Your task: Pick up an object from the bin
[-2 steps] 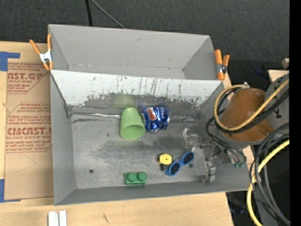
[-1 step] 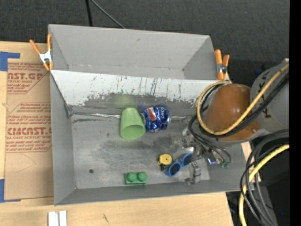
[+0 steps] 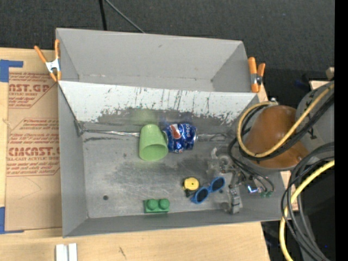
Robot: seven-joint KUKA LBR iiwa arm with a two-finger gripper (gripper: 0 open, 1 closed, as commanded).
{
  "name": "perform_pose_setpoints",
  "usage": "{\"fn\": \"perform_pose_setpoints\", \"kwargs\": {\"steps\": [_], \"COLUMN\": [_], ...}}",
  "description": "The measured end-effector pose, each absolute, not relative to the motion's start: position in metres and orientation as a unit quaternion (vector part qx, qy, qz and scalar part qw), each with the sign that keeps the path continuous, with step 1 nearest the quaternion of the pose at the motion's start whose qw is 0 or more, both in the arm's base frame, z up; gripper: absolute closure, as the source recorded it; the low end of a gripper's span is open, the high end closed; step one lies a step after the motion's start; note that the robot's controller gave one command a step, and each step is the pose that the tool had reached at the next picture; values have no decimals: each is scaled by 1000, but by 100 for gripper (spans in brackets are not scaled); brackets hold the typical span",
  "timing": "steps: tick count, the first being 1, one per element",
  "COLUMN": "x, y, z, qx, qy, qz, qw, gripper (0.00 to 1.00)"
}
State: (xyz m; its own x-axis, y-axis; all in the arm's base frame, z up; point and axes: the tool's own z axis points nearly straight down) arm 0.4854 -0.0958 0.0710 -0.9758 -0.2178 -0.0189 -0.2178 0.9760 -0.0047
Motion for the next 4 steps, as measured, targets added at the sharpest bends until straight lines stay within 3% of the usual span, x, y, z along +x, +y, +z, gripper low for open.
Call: {"fn": "perform_pose_setpoints", "kwargs": {"steps": [1,2,3,4], "x": [481,488,500,487], "y": [-94,-94,-79,-124], "z": [70,135,66,69], "qx": [-112,-132,-145,-151], "qy": [994,991,989,989], "qz": [0,-1,1,0], "qw": [1,3,-1,-1], "gripper": [100,100,100,100]}}
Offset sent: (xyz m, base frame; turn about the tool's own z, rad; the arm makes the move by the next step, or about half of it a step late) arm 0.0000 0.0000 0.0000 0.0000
